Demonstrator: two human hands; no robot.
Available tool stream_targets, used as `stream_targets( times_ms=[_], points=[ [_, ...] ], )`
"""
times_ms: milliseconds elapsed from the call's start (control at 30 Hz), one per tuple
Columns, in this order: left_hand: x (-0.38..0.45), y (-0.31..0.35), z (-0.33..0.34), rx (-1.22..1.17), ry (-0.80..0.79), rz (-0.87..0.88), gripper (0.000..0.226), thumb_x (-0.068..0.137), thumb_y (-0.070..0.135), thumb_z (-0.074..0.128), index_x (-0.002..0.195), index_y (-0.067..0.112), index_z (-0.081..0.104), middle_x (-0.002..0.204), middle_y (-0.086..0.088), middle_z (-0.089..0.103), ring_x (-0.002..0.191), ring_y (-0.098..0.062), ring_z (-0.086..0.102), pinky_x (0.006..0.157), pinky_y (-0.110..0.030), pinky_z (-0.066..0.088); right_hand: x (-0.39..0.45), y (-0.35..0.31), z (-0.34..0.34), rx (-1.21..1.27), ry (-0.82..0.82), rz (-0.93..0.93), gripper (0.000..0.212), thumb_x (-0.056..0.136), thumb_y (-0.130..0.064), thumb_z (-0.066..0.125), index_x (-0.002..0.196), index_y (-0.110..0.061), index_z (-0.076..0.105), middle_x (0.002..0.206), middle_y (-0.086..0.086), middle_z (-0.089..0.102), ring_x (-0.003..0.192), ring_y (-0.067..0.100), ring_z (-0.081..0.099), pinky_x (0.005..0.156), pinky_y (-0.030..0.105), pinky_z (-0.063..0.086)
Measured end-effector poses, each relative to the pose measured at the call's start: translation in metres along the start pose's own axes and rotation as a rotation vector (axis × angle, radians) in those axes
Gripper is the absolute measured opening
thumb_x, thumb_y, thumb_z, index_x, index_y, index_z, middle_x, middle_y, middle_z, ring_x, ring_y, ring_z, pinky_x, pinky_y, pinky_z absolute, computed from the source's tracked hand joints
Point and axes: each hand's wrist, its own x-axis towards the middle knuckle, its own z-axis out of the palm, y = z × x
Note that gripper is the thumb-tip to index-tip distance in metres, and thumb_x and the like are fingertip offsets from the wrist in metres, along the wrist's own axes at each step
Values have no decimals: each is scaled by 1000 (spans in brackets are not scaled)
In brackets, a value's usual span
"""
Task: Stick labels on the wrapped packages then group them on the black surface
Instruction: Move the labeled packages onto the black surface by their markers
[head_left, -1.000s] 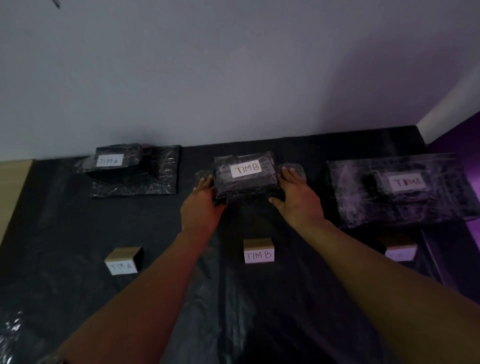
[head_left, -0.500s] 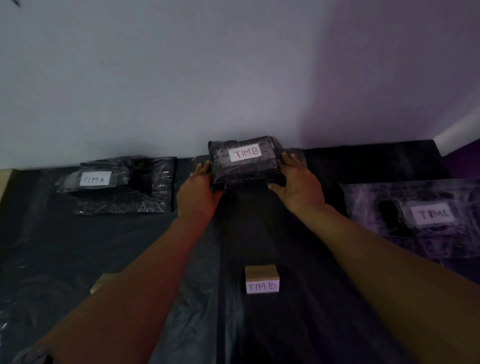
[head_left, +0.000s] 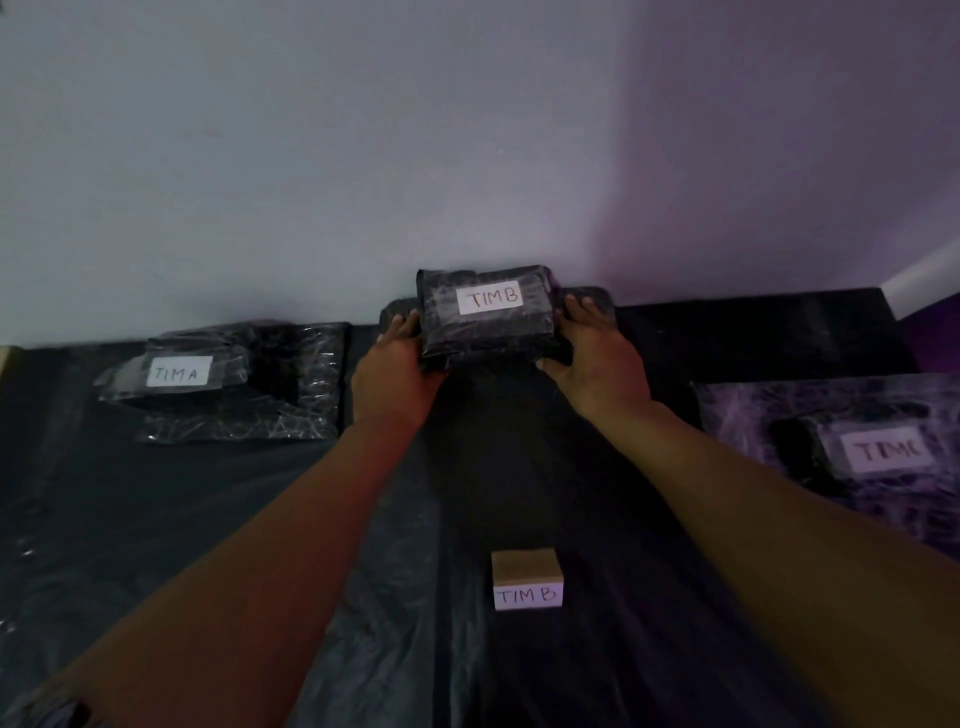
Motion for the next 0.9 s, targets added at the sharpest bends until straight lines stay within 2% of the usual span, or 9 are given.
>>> stream_targets(
  times_ms=[200, 333, 433, 533, 633, 767, 900],
  points=[
    [-2, -5, -3, -26, -58, 74, 53, 78, 22, 74, 129, 22, 61, 140, -7, 54, 127, -37, 52, 97, -51, 48, -4, -3, -7, -30, -61, -40, 80, 87, -23, 74, 155, -19, 31, 164, 6, 21, 153, 24, 12, 123, 37, 17],
    [-12, -15, -8, -3, 11, 69, 66, 73, 19, 74, 135, 11, 54, 134, -13, 56, 125, -33, 52, 100, -43, 47, -22, -4, -16, -92, 11, -85, 75, 90, -14, 67, 154, -8, 29, 163, 10, 22, 153, 26, 11, 124, 36, 8],
    [-23, -15, -17, 36, 27, 56, 82, 65, 17, 76, 141, 7, 47, 135, -17, 54, 125, -36, 50, 101, -45, 47, -39, -6, -24, -78, 44, -95, 70, 92, -13, 61, 155, -10, 29, 164, 9, 22, 153, 24, 12, 124, 40, 12],
    [-38, -5, -26, 32, 58, 88, 87, 66, 25, 76, 145, 10, 43, 141, -16, 50, 130, -36, 46, 104, -47, 44, -59, -13, -35, -55, 85, -109, 66, 94, -17, 59, 154, -12, 31, 163, 8, 24, 152, 23, 16, 123, 41, 17],
    [-56, 17, -34, 10, 102, 148, 84, 70, 32, 77, 145, 12, 43, 144, -13, 47, 132, -34, 45, 103, -50, 44, -83, -21, -47, -56, 161, -132, 63, 94, -22, 61, 152, -12, 38, 159, 10, 32, 149, 26, 26, 121, 42, 23],
    [-79, 47, -42, -32, 169, 255, 73, 71, 42, 72, 136, 14, 52, 137, -9, 53, 125, -31, 51, 96, -51, 49, -113, -23, -66, -77, 271, -156, 56, 93, -25, 63, 145, -12, 49, 152, 11, 45, 141, 28, 39, 116, 43, 33],
    [-100, 78, -46, -41, 179, 317, 72, 73, 43, 71, 136, 14, 54, 136, -9, 54, 126, -30, 51, 98, -49, 48, -144, -10, -93, -101, 345, -207, 52, 91, -23, 66, 140, -10, 54, 145, 13, 51, 135, 31, 46, 113, 44, 38]
  ],
)
